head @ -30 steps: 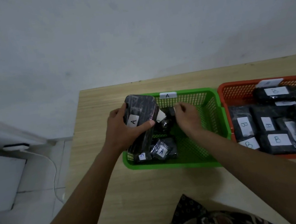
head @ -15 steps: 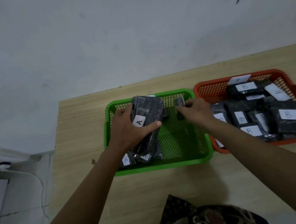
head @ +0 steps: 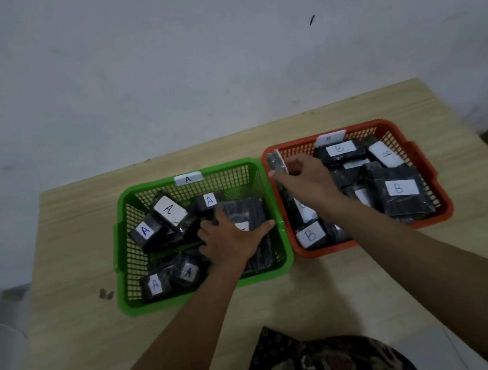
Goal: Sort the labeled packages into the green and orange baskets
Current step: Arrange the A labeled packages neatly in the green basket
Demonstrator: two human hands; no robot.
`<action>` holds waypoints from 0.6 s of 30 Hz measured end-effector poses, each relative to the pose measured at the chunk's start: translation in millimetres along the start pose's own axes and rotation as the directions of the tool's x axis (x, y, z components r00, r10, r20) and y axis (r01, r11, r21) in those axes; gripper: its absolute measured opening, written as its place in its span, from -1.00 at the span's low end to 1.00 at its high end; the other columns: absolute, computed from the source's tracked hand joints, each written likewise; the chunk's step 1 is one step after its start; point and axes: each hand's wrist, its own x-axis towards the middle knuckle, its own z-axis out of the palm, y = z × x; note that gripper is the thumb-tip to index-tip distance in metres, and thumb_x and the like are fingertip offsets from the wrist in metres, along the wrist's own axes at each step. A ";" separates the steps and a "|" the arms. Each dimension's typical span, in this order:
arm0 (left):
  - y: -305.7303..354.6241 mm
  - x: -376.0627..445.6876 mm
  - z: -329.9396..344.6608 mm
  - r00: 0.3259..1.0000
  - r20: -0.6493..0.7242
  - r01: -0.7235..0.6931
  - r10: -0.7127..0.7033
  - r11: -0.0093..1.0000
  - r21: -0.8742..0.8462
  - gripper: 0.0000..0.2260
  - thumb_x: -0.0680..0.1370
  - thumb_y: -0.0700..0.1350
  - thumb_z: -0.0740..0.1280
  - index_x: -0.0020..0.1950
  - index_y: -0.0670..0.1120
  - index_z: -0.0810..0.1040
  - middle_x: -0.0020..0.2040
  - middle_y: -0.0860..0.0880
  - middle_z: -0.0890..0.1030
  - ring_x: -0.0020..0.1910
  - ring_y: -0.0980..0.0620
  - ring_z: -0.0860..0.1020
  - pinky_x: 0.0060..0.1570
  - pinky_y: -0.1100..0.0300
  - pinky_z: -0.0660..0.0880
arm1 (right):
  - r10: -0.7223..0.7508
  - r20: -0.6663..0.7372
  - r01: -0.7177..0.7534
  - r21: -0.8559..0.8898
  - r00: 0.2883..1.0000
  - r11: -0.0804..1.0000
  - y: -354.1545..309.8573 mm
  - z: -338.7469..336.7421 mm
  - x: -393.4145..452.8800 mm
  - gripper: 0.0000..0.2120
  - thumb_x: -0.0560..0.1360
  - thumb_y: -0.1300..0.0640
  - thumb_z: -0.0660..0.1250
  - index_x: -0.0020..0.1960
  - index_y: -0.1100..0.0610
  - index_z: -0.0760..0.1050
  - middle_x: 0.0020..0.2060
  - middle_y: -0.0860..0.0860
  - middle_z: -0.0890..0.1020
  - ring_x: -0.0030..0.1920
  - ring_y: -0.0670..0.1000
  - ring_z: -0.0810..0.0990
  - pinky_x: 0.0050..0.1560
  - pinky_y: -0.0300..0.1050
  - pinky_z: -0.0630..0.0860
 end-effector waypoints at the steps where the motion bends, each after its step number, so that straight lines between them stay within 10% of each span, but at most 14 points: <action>1: -2.6 -0.1 1.7 1.000 -0.006 0.020 -0.020 1.000 -0.019 0.19 0.10 0.64 0.25 0.57 0.09 -0.03 0.58 -0.23 -0.01 0.53 -0.29 0.01 0.38 -0.34 0.14 | -0.008 0.031 0.008 0.002 0.999 1.000 -0.5 0.9 -0.2 -0.71 0.40 -0.09 0.50 0.05 -0.02 0.54 -0.09 -0.16 0.62 -0.07 -0.16 0.59 -0.14 -0.27 0.50; 11: -15.5 5.9 -1.2 0.998 -0.063 -0.019 0.005 0.973 -0.228 -0.08 0.39 0.34 0.40 0.57 0.00 0.05 0.47 -0.21 0.19 0.38 -0.28 0.33 0.24 -0.20 0.43 | -0.200 0.251 0.229 -0.089 0.947 0.969 -12.6 20.8 4.2 -0.58 0.38 0.11 0.56 0.07 0.03 0.37 0.01 -0.01 0.56 -0.04 -0.03 0.51 -0.31 -0.36 0.39; 18: -25.1 14.6 -20.8 0.989 -0.085 -0.126 0.118 0.987 -0.098 -0.37 0.43 0.25 0.42 0.41 0.00 0.38 0.27 -0.10 0.50 0.18 -0.15 0.52 0.09 -0.08 0.53 | -0.270 0.338 0.352 -0.211 0.902 0.912 -9.8 36.4 16.0 -0.68 0.44 0.20 0.49 0.13 0.11 0.46 0.10 0.06 0.57 0.09 0.05 0.55 0.06 -0.02 0.56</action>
